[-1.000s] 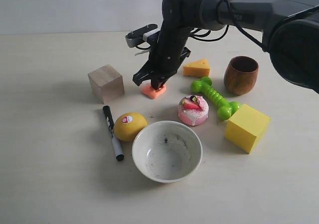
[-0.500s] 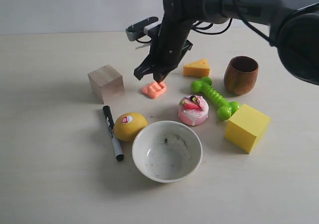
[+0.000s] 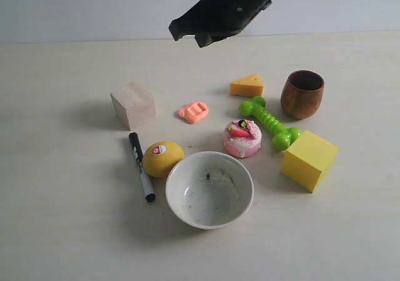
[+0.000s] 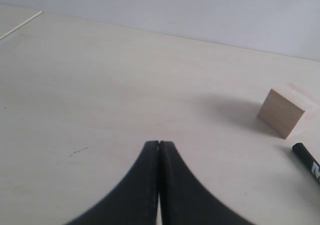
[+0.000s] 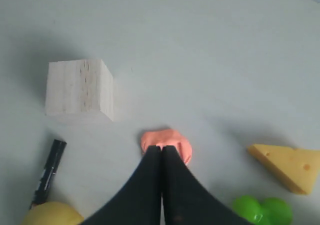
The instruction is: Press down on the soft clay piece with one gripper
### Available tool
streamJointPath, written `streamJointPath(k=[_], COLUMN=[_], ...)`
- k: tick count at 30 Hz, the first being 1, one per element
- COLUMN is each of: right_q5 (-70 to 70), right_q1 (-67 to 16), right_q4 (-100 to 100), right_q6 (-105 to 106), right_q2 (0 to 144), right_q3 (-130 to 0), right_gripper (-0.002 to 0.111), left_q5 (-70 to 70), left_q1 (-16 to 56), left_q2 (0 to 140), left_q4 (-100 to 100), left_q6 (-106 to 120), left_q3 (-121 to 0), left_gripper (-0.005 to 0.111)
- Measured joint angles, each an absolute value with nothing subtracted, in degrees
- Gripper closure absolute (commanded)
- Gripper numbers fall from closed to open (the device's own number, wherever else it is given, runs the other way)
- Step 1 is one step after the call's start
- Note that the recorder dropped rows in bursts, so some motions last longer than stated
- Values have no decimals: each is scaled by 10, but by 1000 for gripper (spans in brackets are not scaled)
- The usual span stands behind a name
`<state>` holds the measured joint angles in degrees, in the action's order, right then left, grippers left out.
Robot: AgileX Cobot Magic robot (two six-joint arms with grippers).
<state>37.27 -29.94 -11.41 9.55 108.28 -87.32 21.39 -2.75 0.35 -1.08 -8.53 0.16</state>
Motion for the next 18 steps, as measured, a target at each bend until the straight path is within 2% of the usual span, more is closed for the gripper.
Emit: streamJointPath(k=[4, 8, 18], right_q5=[227, 173, 195], right_q1=[-299, -299, -299], right_q4=[-160, -174, -177], right_q6=[79, 77, 77], right_q2=[965, 867, 713], right_q3=[-710, -625, -606], right_gripper=[108, 108, 108], left_q5=[214, 214, 214], left_q1=[-27, -27, -27], left_q2=[3, 3, 3], left_q4=[-11, -11, -11], left_q6=[-85, -85, -85], left_q3=[2, 2, 2], left_gripper=[107, 107, 107])
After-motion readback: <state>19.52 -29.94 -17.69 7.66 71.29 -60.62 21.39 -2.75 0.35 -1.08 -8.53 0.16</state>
